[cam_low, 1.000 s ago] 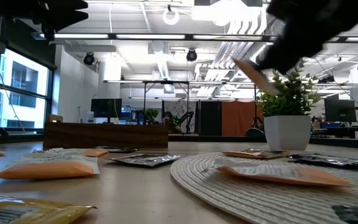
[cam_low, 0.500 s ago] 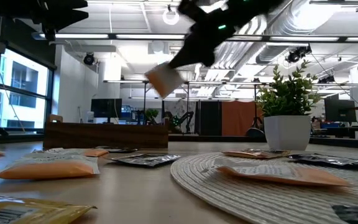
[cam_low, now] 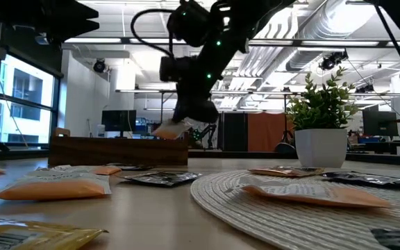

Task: Pick & Place Tea
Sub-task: Put the white tea bag into the right section of the wooden organizer

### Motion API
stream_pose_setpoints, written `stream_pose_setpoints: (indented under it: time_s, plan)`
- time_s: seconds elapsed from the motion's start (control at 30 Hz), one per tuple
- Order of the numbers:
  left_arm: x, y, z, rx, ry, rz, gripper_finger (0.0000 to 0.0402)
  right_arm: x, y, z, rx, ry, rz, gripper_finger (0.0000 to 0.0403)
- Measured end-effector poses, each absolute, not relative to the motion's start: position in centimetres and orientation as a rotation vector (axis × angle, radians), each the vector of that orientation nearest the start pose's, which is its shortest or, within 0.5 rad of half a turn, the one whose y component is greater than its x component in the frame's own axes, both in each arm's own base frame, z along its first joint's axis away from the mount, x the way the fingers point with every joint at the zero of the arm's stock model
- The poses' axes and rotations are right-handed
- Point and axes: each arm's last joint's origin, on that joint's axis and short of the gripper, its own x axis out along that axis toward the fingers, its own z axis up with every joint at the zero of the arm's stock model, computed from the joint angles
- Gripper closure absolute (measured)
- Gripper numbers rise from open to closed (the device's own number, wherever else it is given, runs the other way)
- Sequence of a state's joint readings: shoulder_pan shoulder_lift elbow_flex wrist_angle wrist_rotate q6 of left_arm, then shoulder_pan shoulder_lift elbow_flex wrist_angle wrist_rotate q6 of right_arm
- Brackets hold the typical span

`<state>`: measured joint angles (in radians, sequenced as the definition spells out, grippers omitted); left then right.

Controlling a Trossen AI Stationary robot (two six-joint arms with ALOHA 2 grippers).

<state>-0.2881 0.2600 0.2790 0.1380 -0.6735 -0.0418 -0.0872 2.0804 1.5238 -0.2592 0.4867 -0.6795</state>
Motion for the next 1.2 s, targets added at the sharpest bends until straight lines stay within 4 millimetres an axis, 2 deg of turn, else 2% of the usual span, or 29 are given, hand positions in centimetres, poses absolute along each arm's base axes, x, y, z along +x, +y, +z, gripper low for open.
stream_pose_setpoints:
  time_s: [0.13, 0.27, 0.47, 0.6, 0.87, 1.0, 1.1, 1.2]
  plan:
    - [9.9, -1.0, 25.0, -0.114, -0.148, 0.384, 0.0236, 45.2, -5.2, 19.0, -0.809, 0.934, -0.200, 0.0400]
    - [9.9, -1.0, 25.0, -0.112, -0.143, 0.383, 0.0236, 45.5, -5.4, 19.0, -0.807, 0.872, -0.066, 0.0392]
    - [9.9, -1.0, 24.9, -0.110, -0.140, 0.384, 0.0236, 45.5, -5.5, 19.1, -0.878, 0.875, -0.038, 0.0368]
    - [9.9, -1.0, 24.9, -0.110, -0.140, 0.383, 0.0236, 45.5, -5.6, 19.0, -0.866, 0.851, 0.022, 0.0328]
    - [9.9, -1.1, 24.9, -0.111, -0.140, 0.379, 0.0236, 45.3, -6.4, 19.4, -0.875, 0.908, -0.142, 0.0229]
    - [10.0, -1.2, 24.6, -0.152, -0.118, 0.327, 0.0236, 45.4, -4.5, 20.6, -0.779, 0.805, -0.092, 0.0214]
    - [10.2, -1.4, 23.8, -0.231, -0.051, 0.283, 0.0236, 45.5, -2.7, 21.0, -0.614, 0.720, 0.039, 0.0217]
    - [10.6, -1.7, 22.7, -0.352, 0.053, 0.239, 0.0236, 45.5, -0.8, 20.9, -0.530, 0.701, 0.156, 0.0226]
